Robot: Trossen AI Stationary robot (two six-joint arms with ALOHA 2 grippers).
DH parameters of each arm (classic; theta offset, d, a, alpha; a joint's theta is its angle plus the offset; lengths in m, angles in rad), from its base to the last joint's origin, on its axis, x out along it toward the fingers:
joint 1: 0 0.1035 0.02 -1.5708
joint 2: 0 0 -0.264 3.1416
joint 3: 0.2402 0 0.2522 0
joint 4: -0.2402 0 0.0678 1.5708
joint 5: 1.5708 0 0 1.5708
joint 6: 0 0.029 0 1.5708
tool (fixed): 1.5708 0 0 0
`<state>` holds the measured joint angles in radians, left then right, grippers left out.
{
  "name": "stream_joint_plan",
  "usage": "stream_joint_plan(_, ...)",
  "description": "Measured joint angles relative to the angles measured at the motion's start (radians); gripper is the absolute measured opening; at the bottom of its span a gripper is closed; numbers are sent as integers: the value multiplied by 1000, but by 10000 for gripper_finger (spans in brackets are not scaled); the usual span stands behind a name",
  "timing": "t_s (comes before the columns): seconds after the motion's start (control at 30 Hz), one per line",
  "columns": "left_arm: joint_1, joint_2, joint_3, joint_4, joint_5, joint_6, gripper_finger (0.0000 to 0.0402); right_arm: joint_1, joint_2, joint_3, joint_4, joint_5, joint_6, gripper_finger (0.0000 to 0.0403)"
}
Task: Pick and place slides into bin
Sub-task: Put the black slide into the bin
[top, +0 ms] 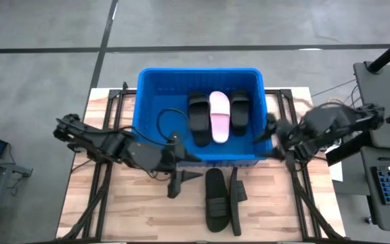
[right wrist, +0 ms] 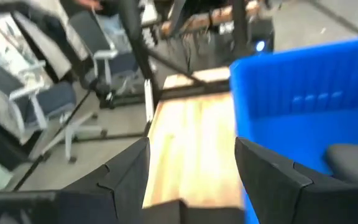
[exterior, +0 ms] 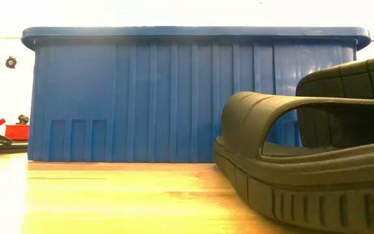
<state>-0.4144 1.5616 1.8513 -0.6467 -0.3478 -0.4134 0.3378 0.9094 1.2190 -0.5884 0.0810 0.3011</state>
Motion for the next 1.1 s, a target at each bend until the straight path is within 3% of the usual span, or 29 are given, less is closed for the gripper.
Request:
stream_joint_plan(0.13, 0, -45, -10, -1, 0, 0, 168, 120, 85, 0, 1, 88, 54, 226)
stream_joint_plan(0.33, -1, -83, -12, -66, 2, -1, 149, 323, 183, 0, -16, 339, 161, 226)
stream_joint_plan(0.6, -1, -88, -13, -98, 4, -27, 144, 605, 318, 0, -209, 633, 590, 226)
stream_joint_plan(0.87, 0, -77, -14, -97, 4, -26, 143, 740, 516, 0, -298, 698, 923, 226)
stream_joint_plan(1.1, 0, -76, -14, -96, 4, -51, 143, 744, 685, 0, -308, 698, 1000, 226)
